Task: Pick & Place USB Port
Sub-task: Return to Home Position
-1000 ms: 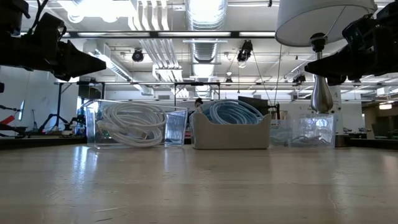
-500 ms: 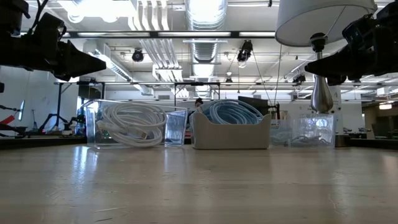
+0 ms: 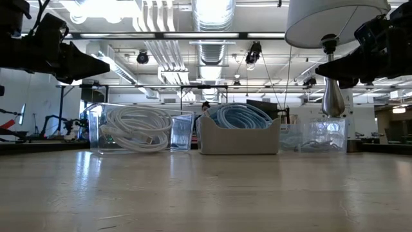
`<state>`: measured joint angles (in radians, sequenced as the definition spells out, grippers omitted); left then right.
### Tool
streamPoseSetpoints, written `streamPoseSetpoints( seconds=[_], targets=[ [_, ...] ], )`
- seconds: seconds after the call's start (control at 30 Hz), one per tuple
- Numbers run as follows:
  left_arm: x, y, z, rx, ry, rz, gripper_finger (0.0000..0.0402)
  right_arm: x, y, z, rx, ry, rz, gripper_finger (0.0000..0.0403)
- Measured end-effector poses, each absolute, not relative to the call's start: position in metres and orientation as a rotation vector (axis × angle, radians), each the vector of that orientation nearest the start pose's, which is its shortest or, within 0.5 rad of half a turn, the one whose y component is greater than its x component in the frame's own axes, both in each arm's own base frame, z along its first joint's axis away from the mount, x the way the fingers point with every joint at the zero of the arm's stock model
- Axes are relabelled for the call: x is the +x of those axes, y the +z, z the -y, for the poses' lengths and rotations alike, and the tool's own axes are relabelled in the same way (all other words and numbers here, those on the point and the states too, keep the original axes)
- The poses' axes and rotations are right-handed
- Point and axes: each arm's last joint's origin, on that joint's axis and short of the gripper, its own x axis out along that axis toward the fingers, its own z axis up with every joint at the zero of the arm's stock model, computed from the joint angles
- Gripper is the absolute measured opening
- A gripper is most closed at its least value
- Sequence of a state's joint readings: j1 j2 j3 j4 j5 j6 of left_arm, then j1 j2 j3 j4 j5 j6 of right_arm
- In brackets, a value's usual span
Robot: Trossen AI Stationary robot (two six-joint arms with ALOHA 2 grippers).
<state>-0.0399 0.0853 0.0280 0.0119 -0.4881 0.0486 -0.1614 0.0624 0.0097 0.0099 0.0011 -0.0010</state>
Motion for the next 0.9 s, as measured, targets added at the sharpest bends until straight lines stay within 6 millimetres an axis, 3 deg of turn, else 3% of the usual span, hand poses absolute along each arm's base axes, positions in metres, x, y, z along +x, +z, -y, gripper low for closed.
streamPoseSetpoints(
  seconds=[0.9],
  targets=[
    [0.0987, 0.1676, -0.0097, 0.06, 0.447, -0.055, 0.0133, 0.0996, 0.1629, 0.0162, 0.002, -0.162, -0.043, 0.0077]
  ],
)
